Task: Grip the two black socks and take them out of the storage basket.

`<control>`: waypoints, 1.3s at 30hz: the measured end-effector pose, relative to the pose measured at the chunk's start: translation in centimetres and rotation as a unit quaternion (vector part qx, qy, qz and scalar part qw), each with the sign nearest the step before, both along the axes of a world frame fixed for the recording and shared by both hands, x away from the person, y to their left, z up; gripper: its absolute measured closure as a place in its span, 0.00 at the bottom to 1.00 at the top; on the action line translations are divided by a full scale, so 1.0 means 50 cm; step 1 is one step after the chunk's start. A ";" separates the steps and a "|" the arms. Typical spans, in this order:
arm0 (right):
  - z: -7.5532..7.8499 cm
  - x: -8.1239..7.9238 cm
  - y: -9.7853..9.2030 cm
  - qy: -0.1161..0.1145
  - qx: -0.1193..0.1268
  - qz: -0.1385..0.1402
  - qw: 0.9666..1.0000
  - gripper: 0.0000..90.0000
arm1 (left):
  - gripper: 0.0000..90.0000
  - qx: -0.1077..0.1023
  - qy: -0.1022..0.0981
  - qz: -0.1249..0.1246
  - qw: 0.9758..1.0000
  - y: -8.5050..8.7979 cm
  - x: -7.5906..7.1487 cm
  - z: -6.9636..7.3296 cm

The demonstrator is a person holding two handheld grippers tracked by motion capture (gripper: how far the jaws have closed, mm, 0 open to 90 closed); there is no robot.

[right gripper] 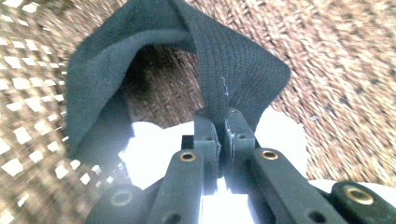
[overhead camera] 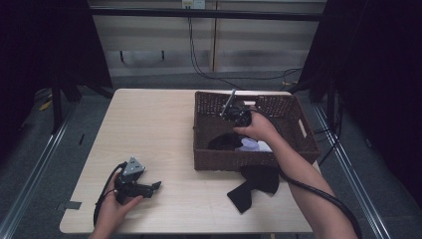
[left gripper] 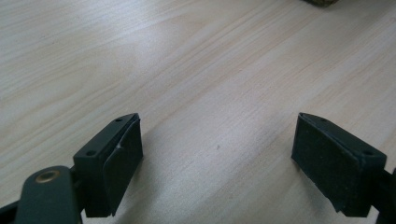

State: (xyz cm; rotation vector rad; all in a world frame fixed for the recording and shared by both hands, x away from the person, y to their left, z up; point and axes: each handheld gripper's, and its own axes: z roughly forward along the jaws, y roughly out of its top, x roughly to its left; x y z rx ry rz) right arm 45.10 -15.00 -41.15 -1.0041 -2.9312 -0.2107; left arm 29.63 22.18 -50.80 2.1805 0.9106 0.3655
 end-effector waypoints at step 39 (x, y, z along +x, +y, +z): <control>0.441 -0.087 -0.106 -0.038 -0.011 -0.008 0.999 0.95 | 0.17 0.006 0.001 -0.004 1.000 0.002 0.000 0.001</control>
